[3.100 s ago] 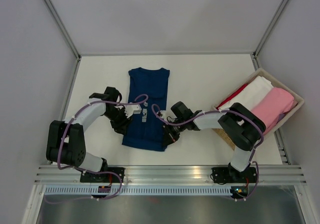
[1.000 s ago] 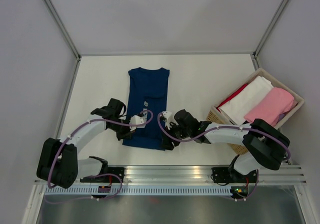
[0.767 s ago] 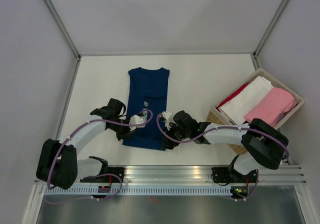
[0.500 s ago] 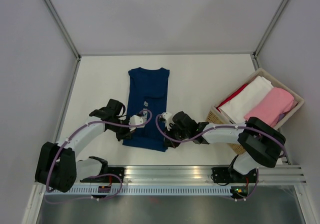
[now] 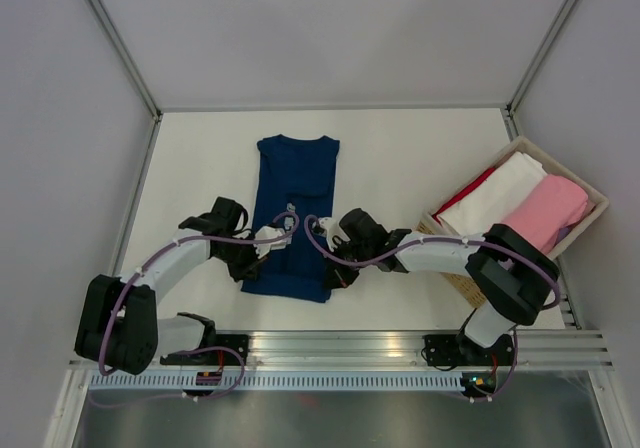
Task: Roll the t-shirts
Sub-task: Roll the tshirt
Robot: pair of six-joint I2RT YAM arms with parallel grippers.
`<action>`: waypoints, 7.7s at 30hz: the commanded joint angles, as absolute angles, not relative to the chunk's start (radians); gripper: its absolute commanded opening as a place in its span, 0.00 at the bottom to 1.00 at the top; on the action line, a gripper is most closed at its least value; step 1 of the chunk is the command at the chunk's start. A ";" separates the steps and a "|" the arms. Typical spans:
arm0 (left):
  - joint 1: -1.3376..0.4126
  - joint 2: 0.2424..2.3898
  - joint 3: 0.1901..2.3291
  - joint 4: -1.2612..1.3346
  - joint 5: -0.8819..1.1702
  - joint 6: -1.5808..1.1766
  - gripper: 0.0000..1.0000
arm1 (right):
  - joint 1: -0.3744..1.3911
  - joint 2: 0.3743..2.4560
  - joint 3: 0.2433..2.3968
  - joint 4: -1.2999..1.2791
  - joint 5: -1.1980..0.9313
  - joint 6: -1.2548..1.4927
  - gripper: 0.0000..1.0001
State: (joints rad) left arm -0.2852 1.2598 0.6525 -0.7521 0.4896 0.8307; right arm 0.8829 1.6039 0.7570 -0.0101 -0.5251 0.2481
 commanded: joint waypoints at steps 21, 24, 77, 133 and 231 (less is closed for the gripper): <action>-0.227 1.302 0.667 -0.632 0.419 0.649 0.17 | 0.787 1.649 0.838 -0.037 -0.411 0.172 0.40; -0.227 1.308 0.661 -0.626 0.405 0.644 0.04 | 0.817 1.533 0.825 -0.058 -0.260 0.114 0.42; -0.380 1.083 0.648 -0.782 0.397 0.848 0.56 | 1.028 1.554 0.703 0.069 -0.317 -0.052 0.00; -0.267 1.258 0.773 -0.985 0.523 1.028 0.50 | 0.735 1.761 0.865 0.041 -0.835 0.138 0.00; -0.574 0.980 0.549 -0.741 0.196 0.937 0.02 | 0.992 1.255 0.579 0.208 -0.192 -0.201 0.46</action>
